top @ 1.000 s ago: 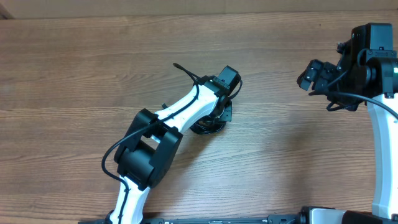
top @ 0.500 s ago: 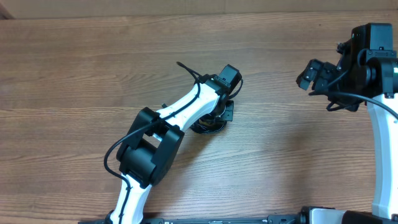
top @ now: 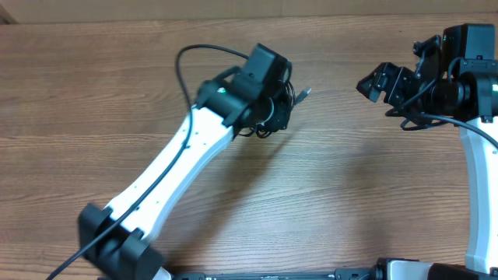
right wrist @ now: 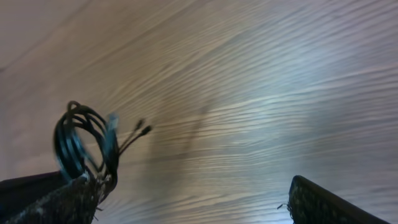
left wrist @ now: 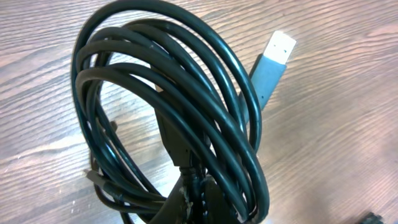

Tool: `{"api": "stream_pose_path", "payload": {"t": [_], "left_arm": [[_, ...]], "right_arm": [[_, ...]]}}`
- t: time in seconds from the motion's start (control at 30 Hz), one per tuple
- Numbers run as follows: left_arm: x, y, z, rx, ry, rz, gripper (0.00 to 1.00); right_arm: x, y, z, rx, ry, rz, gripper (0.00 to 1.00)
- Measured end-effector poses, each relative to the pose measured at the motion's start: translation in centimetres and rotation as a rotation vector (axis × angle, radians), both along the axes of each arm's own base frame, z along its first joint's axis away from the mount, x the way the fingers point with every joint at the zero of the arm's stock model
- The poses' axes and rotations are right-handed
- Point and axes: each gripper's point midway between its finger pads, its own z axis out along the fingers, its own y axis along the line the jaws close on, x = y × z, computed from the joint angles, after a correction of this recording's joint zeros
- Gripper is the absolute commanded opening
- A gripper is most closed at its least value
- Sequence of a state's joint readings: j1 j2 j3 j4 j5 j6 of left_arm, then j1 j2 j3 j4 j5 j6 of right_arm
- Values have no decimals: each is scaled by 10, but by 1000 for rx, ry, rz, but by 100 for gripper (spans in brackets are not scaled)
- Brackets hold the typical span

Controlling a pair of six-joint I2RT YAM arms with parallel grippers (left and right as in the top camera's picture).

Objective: Untangle cables

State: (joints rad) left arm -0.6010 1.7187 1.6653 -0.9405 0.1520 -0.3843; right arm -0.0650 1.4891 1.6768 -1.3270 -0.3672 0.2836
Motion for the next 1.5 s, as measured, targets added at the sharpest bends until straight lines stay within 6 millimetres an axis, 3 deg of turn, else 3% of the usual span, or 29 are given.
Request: {"api": "stream_pose_path", "payload": {"t": [0.23,0.43,0.67,0.83,1.17,1.5], "left_arm": [[-1,27,0,-55,104,36,4],[5,43,6,-166,173,58,4],[-2,34,16,-279,230,9,4],[-9,27,21,-327,260,-25,4],[-13,22,25,-360,278,-44,4],[-12,23,23,-352,276,-38,4]], "right_arm": [[-1,35,12,86,-62,162,95],[-5,87,16,119,-96,331,81],[3,137,0,142,-85,440,78],[4,161,-6,136,-87,472,75],[14,169,-30,111,-17,417,72],[13,177,-37,127,14,432,62]]}}
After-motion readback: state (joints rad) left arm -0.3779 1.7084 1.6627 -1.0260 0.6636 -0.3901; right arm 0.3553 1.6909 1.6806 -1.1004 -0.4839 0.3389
